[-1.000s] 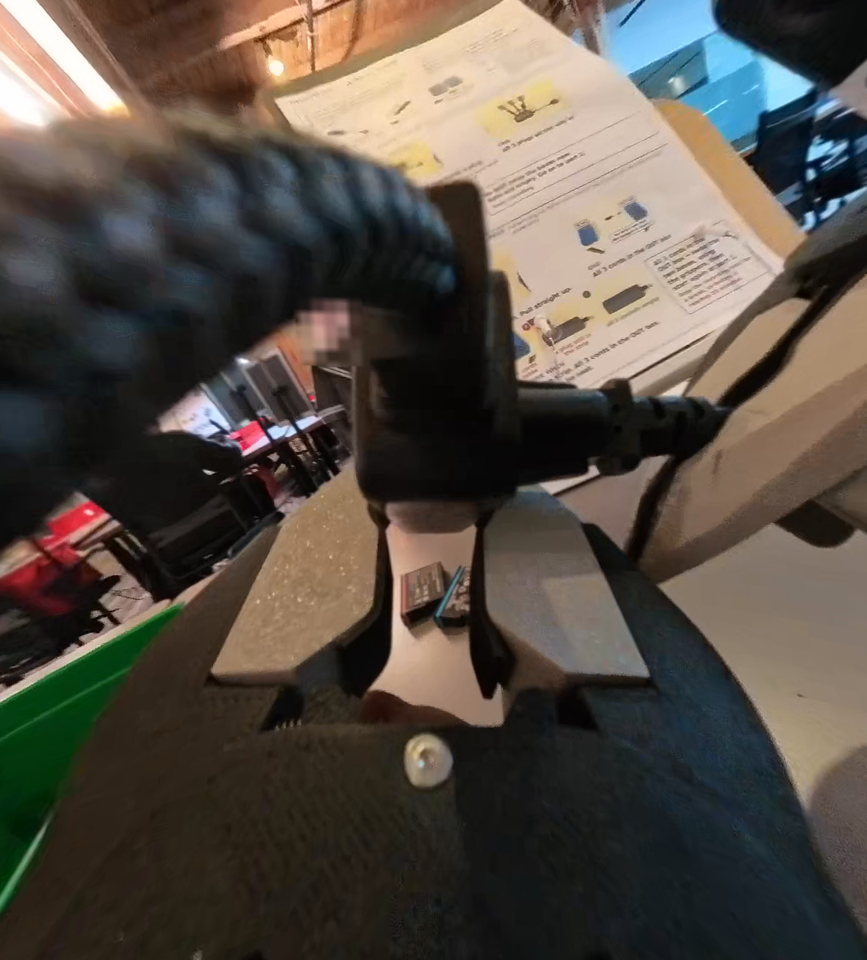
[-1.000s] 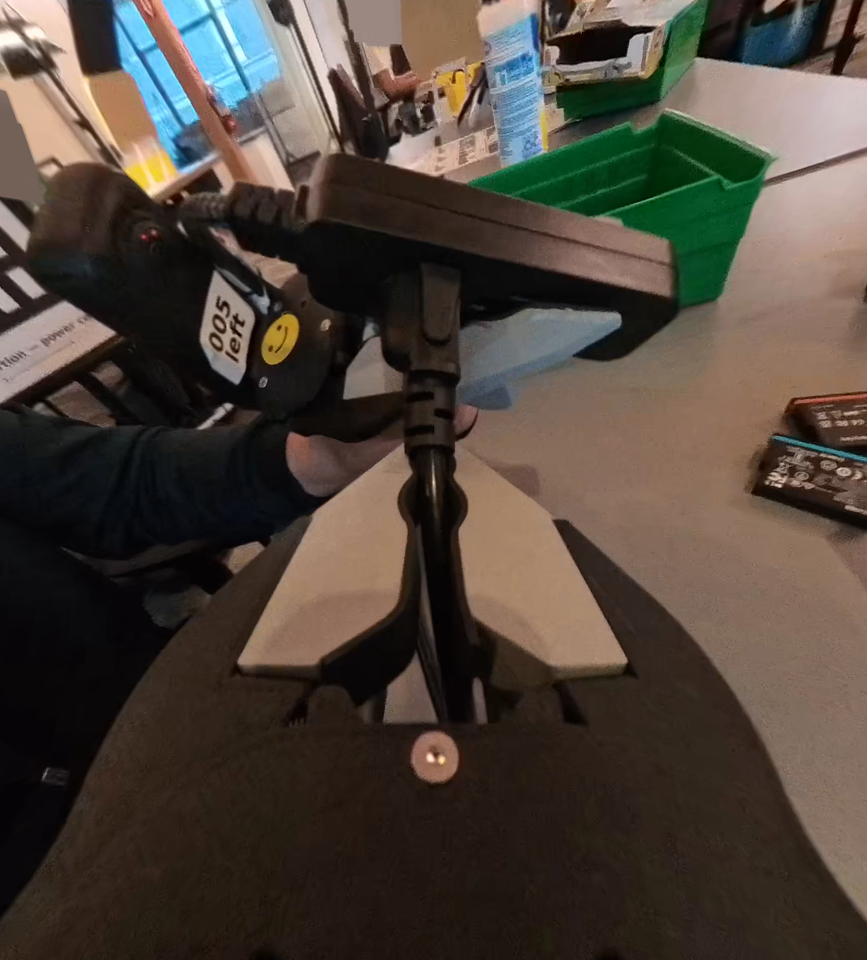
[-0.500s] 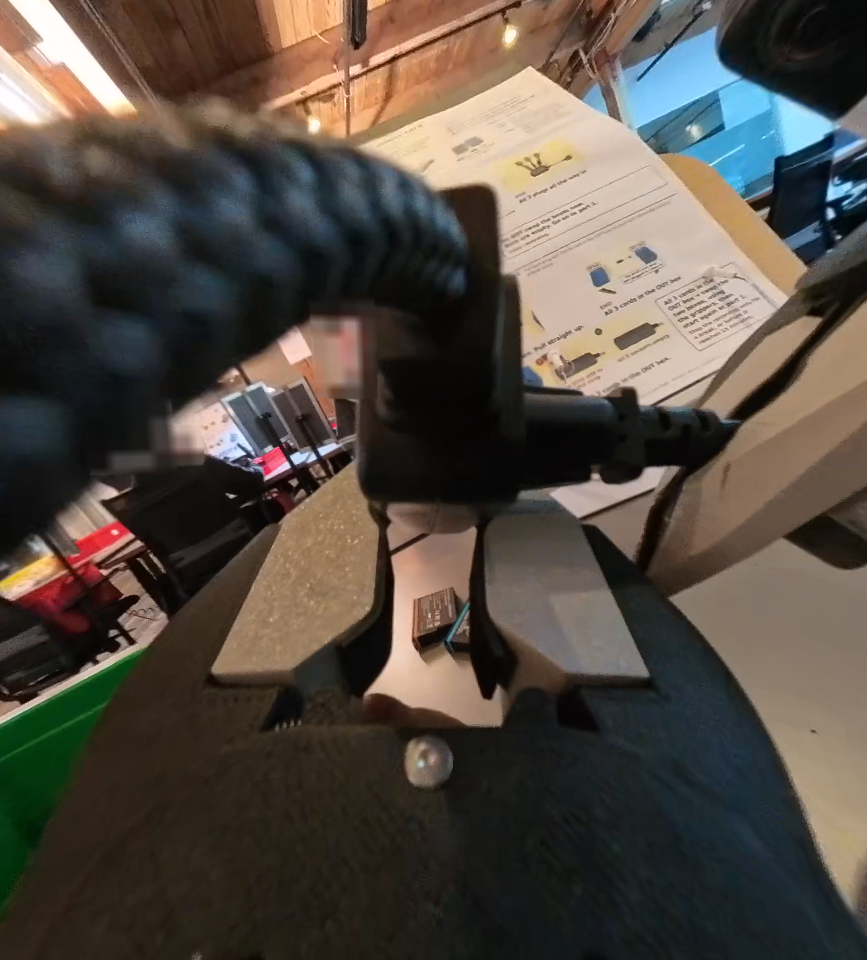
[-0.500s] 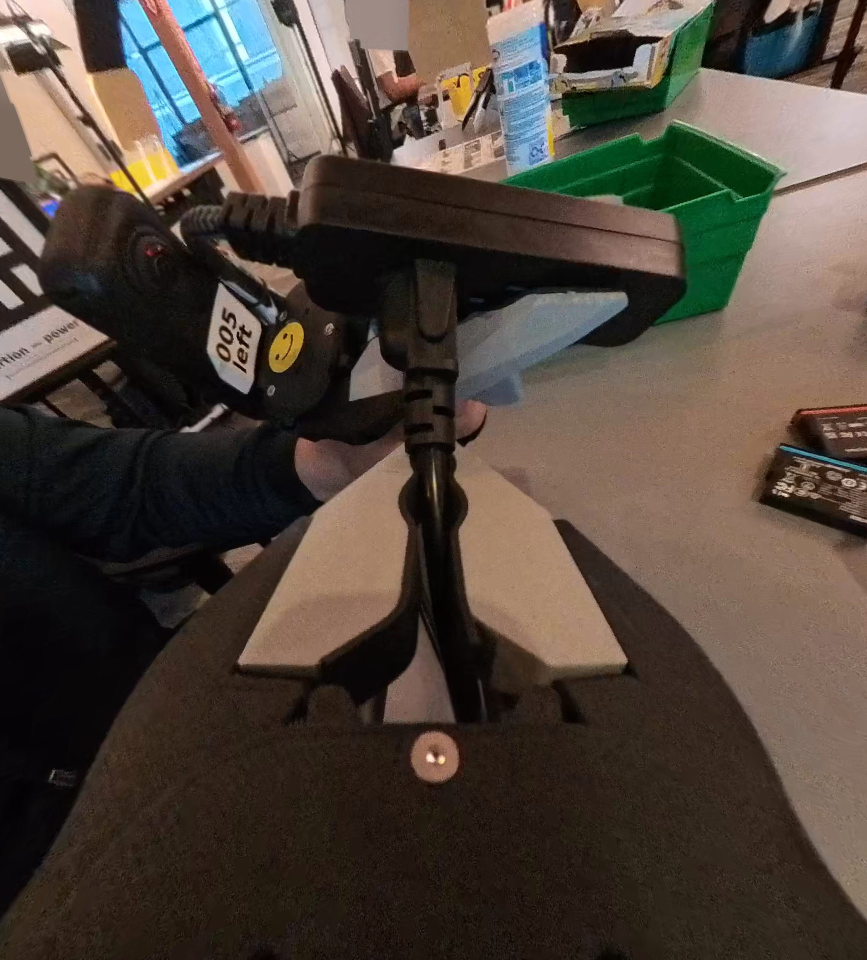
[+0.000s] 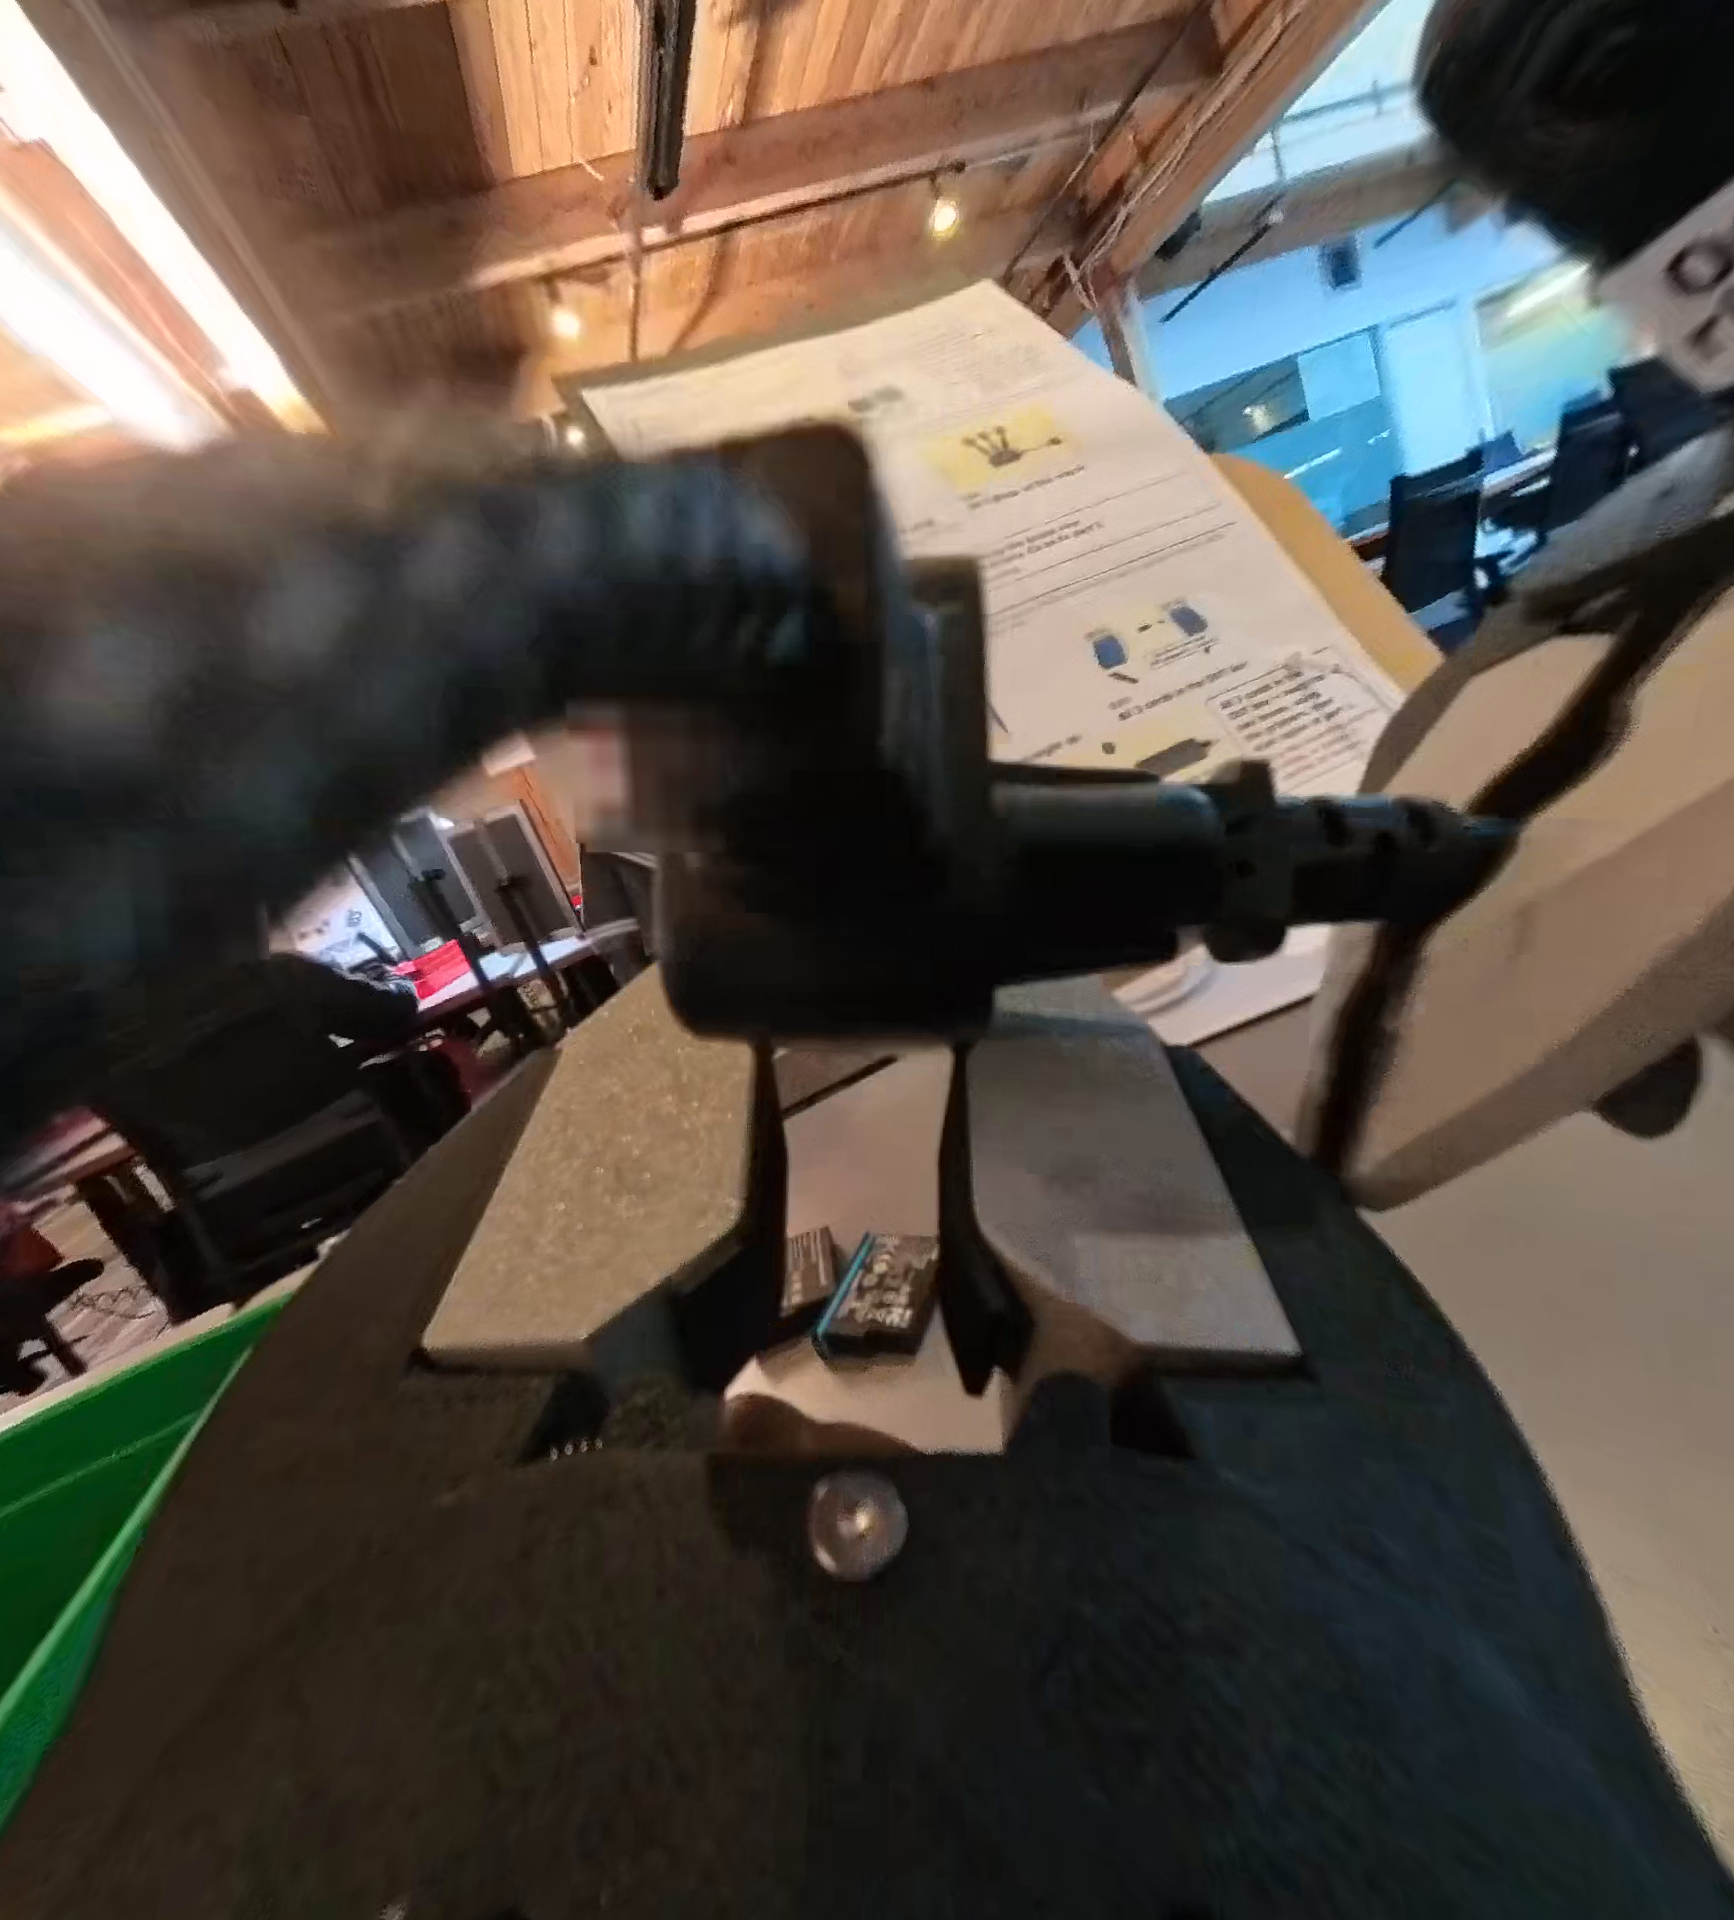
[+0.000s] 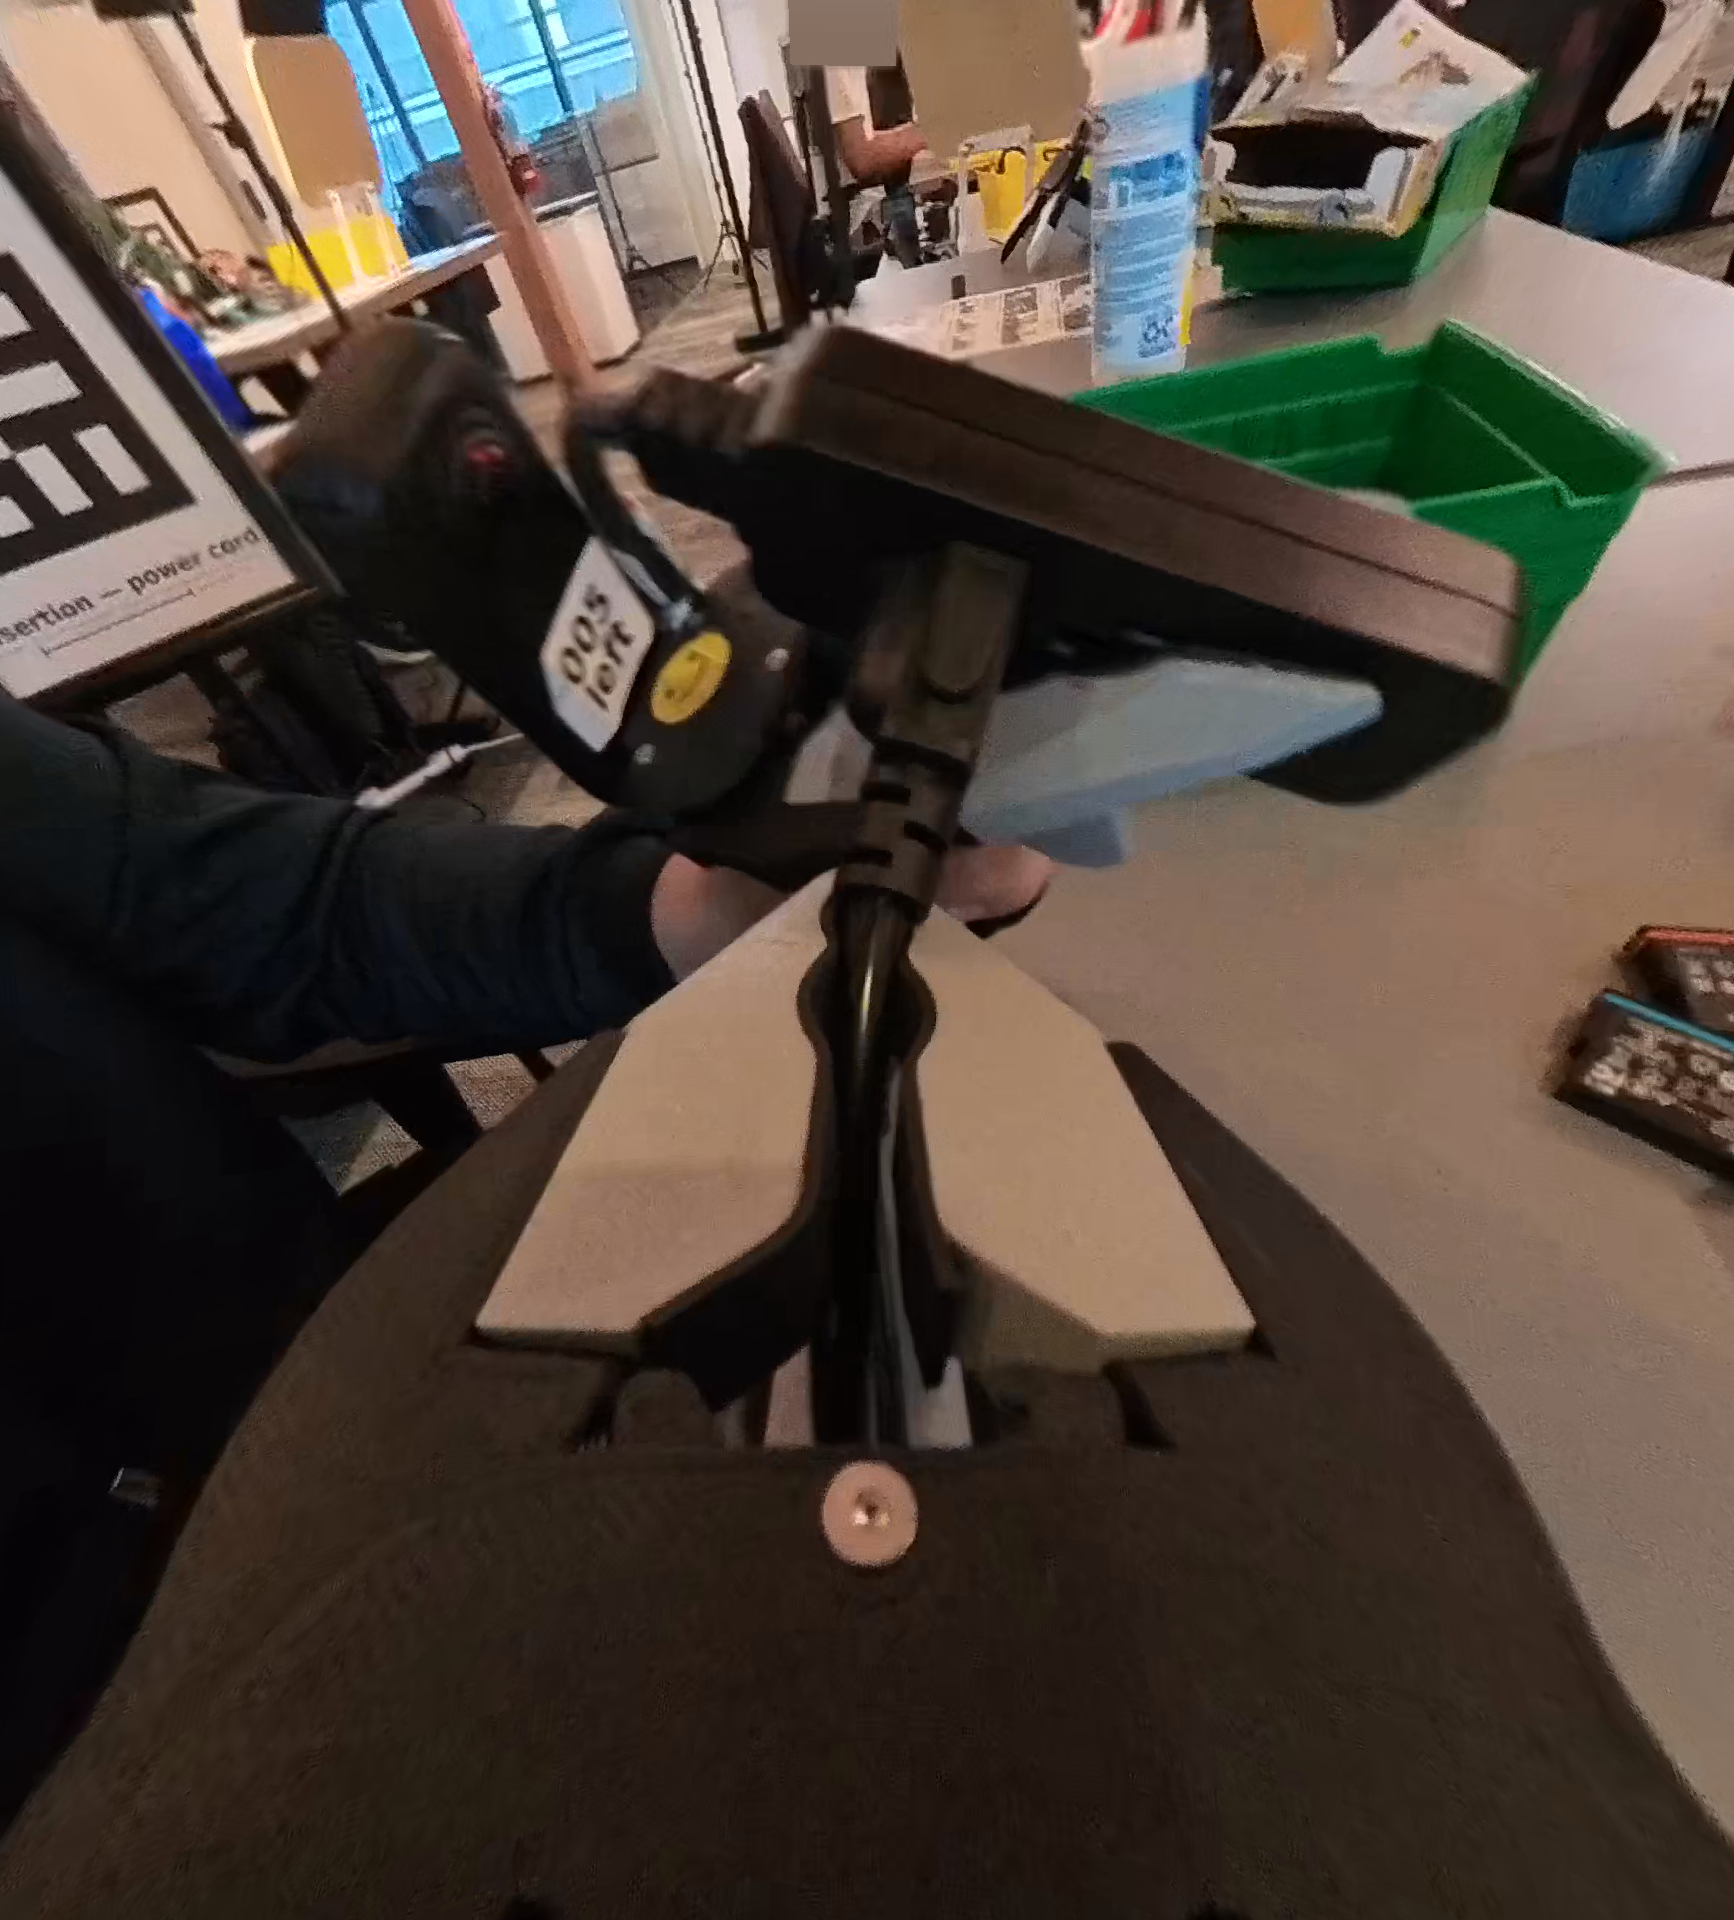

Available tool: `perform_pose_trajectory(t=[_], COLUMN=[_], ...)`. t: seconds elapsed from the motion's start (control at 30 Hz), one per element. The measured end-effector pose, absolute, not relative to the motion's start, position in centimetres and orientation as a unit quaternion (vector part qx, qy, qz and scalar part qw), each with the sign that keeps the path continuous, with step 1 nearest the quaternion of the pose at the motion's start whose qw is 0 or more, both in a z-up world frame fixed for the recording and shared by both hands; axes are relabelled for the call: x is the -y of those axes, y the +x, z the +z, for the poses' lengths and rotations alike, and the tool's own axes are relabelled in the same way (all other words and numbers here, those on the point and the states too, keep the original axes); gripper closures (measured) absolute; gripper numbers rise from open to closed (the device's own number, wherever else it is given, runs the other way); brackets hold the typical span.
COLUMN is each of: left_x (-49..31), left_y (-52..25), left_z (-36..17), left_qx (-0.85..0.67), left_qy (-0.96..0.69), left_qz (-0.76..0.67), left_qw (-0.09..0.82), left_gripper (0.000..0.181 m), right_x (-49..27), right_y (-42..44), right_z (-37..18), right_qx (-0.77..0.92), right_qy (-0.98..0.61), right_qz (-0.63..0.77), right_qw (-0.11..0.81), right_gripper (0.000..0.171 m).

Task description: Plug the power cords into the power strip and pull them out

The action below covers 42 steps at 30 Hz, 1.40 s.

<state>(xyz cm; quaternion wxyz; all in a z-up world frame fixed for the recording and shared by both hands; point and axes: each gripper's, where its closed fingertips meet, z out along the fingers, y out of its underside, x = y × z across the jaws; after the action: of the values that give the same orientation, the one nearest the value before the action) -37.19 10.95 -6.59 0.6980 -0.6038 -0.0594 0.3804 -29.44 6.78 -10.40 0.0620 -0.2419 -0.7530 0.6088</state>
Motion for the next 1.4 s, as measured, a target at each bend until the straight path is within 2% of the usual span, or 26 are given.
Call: perform_pose_trajectory(t=[0.17, 0.3, 0.5, 0.63, 0.73, 0.83, 1.03, 1.2, 1.4], left_x=[-11.1, -10.7, -11.1, -11.1, -11.0, -11.4, -11.1, -10.4, -11.1], left_y=[-37.6, -37.5, -37.5, -37.7, -37.6, -37.5, -37.1, -36.7, -37.2], left_z=[-6.8, -6.8, -6.9, -7.2, -7.3, -7.4, -6.4, -6.1, -6.9], left_qx=[0.060, 0.060, 0.057, 0.067, 0.071, 0.070, 0.060, 0.077, 0.067], left_qy=[-0.608, -0.616, -0.611, -0.622, -0.625, -0.623, -0.602, -0.603, -0.616], left_qz=[0.397, 0.425, 0.384, 0.392, 0.393, 0.366, 0.382, 0.394, 0.375], left_qw=[0.685, 0.660, 0.690, 0.674, 0.670, 0.688, 0.699, 0.690, 0.690], left_gripper=[0.151, 0.155, 0.152, 0.154, 0.155, 0.153, 0.153, 0.154, 0.154], right_x=[-6.9, -7.9, -6.6, -7.4, -8.1, -7.5, -6.6, -7.6, -7.7], right_y=[-29.4, -30.4, -29.4, -30.0, -30.5, -30.0, -28.9, -29.9, -29.9], right_z=[-10.2, -11.5, -10.4, -10.8, -11.7, -11.0, -9.8, -11.0, -11.0], right_qx=[0.758, 0.745, 0.760, 0.760, 0.750, 0.761, 0.756, 0.751, 0.752], right_qy=[-0.250, -0.274, -0.241, -0.254, -0.275, -0.252, -0.238, -0.260, -0.254], right_qz=[0.596, 0.606, 0.597, 0.592, 0.599, 0.592, 0.603, 0.605, 0.607], right_qw=[0.086, 0.040, 0.092, 0.086, 0.045, 0.079, 0.091, 0.047, 0.045], right_gripper=[0.171, 0.170, 0.171, 0.171, 0.170, 0.171, 0.171, 0.170, 0.171])
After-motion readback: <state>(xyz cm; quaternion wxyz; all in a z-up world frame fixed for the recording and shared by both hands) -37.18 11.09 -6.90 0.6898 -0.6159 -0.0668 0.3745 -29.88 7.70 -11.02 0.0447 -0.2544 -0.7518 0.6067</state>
